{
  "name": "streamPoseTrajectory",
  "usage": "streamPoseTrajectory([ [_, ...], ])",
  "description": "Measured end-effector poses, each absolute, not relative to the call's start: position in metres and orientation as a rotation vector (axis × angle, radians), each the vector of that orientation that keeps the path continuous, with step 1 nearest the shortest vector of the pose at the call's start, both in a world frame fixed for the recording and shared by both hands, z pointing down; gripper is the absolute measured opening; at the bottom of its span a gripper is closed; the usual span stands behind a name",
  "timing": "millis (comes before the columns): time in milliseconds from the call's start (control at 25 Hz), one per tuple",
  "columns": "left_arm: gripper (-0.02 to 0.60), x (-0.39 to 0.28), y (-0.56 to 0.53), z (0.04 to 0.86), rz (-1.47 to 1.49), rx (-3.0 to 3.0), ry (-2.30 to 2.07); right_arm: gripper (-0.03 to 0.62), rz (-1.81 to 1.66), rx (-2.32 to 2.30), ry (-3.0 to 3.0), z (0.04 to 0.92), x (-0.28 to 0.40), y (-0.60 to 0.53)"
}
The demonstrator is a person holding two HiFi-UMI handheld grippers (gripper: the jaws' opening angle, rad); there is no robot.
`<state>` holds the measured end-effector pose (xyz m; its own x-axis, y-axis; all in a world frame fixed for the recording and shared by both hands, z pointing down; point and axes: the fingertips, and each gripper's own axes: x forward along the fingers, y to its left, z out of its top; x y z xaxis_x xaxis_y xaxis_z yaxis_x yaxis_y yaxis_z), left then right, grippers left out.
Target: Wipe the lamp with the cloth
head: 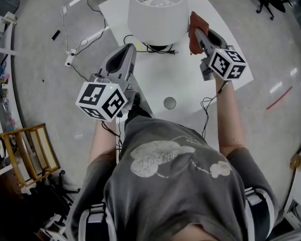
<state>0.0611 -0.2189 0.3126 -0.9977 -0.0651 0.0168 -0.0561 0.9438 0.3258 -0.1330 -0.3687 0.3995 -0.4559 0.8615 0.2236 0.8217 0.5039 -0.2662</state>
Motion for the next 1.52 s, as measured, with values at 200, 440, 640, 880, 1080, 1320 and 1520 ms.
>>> streamPoseTrajectory([
  [200, 0.008, 0.057, -0.209, 0.314, -0.508, 0.068, -3.088, 0.086, 0.201, -1.439, -2.435, 0.392, -0.129, -0.370],
  [440, 0.008, 0.052, -0.219, 0.313, -0.510, 0.099, -3.093, 0.086, 0.219, -1.503, -2.442, 0.373, -0.112, -0.373],
  [640, 0.008, 0.055, -0.233, 0.311, -0.521, 0.139, -3.077, 0.086, 0.242, -1.540, -2.446, 0.356, -0.088, -0.380],
  [880, 0.008, 0.044, -0.238, 0.316, -0.526, 0.214, -3.053, 0.086, 0.274, -1.498, -2.465, 0.356, -0.081, -0.391],
  [1080, 0.008, 0.017, -0.215, 0.315, -0.549, 0.299, -3.010, 0.086, 0.288, -1.394, -2.498, 0.354, -0.101, -0.376],
  [1320, 0.008, 0.046, -0.224, 0.327, -0.557, 0.409, -2.982, 0.086, 0.309, -1.272, -2.542, 0.373, -0.056, -0.402],
  [1520, 0.008, 0.085, -0.221, 0.341, -0.578, 0.495, -2.947, 0.086, 0.367, -1.200, -2.567, 0.384, -0.017, -0.402],
])
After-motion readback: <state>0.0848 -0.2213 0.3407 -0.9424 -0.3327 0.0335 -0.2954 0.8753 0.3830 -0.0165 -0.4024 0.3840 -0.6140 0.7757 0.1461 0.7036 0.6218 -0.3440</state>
